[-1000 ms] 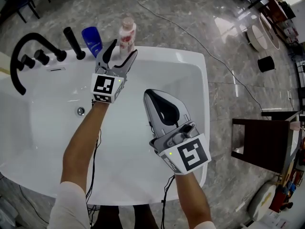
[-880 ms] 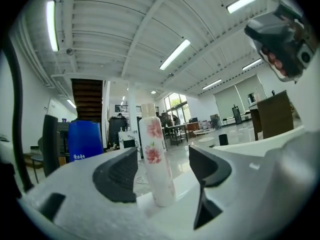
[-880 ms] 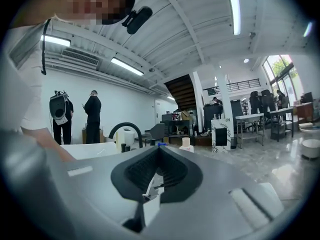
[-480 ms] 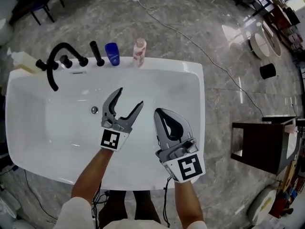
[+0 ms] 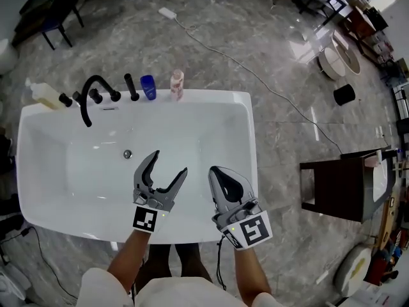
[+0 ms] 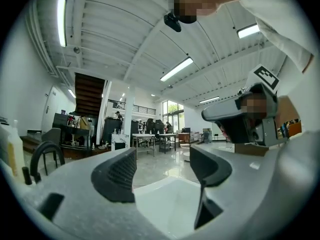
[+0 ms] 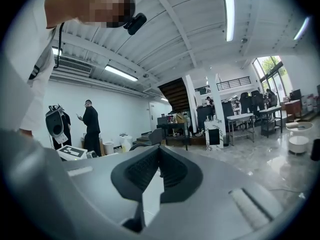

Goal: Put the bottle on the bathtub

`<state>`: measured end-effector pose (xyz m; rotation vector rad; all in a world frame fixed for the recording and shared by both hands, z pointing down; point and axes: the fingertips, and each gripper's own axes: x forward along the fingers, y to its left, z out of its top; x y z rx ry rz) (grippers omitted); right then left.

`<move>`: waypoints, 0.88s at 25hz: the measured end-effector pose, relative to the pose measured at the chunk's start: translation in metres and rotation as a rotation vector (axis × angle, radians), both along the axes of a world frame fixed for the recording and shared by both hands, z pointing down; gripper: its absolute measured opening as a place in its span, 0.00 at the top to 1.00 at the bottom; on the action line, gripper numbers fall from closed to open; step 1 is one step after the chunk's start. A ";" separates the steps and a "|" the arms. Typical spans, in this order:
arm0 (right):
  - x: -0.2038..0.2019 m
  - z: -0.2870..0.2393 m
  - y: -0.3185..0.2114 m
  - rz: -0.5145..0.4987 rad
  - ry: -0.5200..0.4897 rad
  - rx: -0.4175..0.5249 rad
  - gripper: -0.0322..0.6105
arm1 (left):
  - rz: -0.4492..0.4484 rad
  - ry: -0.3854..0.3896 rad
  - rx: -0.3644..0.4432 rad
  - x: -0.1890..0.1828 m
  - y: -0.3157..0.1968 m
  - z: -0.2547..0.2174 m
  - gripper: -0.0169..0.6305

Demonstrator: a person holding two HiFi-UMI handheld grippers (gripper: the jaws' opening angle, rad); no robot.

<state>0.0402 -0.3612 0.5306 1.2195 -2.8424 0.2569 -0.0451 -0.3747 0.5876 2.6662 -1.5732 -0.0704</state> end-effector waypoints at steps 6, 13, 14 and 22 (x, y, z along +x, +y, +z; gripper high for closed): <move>0.013 -0.043 0.034 0.000 0.003 -0.010 0.94 | 0.025 0.012 0.010 -0.004 0.031 -0.073 0.47; 0.021 -0.100 0.066 0.002 -0.010 0.026 0.94 | 0.001 0.003 0.049 -0.016 0.066 -0.142 0.47; 0.020 -0.108 0.069 0.001 -0.009 0.037 0.94 | -0.003 -0.001 0.056 -0.018 0.070 -0.150 0.47; 0.011 -0.167 0.095 -0.011 0.025 0.137 0.94 | -0.024 -0.005 0.133 -0.042 0.099 -0.222 0.47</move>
